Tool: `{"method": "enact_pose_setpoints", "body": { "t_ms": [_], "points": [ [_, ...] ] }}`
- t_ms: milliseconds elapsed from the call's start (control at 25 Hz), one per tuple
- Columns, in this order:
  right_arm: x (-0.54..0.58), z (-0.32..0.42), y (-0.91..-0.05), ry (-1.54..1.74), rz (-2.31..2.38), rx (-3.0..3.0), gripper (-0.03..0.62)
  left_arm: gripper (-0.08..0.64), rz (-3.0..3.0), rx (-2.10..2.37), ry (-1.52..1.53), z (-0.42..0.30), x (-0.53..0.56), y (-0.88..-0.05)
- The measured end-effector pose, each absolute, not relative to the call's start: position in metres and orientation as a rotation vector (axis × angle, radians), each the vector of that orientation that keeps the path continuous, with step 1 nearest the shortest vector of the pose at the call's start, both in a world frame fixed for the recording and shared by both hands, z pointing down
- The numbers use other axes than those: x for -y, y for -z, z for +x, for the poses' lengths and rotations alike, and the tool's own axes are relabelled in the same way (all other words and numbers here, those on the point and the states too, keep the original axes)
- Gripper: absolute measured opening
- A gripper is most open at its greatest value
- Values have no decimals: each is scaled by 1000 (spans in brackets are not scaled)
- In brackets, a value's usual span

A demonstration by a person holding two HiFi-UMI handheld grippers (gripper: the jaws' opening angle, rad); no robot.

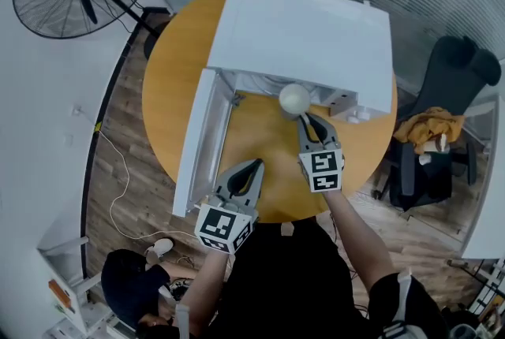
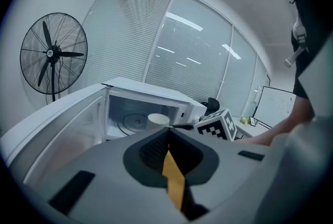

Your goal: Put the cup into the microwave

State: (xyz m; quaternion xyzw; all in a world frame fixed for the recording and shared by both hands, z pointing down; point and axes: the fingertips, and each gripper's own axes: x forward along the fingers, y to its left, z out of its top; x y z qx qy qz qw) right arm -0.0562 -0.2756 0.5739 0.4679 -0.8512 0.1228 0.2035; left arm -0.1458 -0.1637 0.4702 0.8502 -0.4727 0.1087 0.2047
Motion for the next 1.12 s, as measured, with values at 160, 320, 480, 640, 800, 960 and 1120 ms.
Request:
{"method": "enact_pose_setpoints", "body": {
  "t_ms": [160, 320, 480, 640, 800, 960, 1120],
  "points": [
    [290, -60, -581, -348, 1344, 2352, 55, -5, 2387, 1269, -297, -144, 166, -472],
    [305, -63, -590, -372, 1381, 2325, 55, -5, 2391, 1239, -302, -146, 168, -476],
    [319, -62, -597, -395, 1425, 2295, 55, -5, 2392, 1214, -305, -147, 170, -480],
    [331, -63, -603, -393, 1453, 2274, 55, -5, 2401, 1197, -307, -148, 172, -480],
    [340, -64, -606, -390, 1478, 2259, 55, -5, 2399, 1192, -309, -152, 174, -480],
    [349, -65, -609, -382, 1508, 2259, 55, -5, 2395, 1185, -313, -152, 174, -483],
    [358, -68, -610, -369, 1529, 2255, 55, -5, 2398, 1167, -315, -151, 173, -484]
  ]
}}
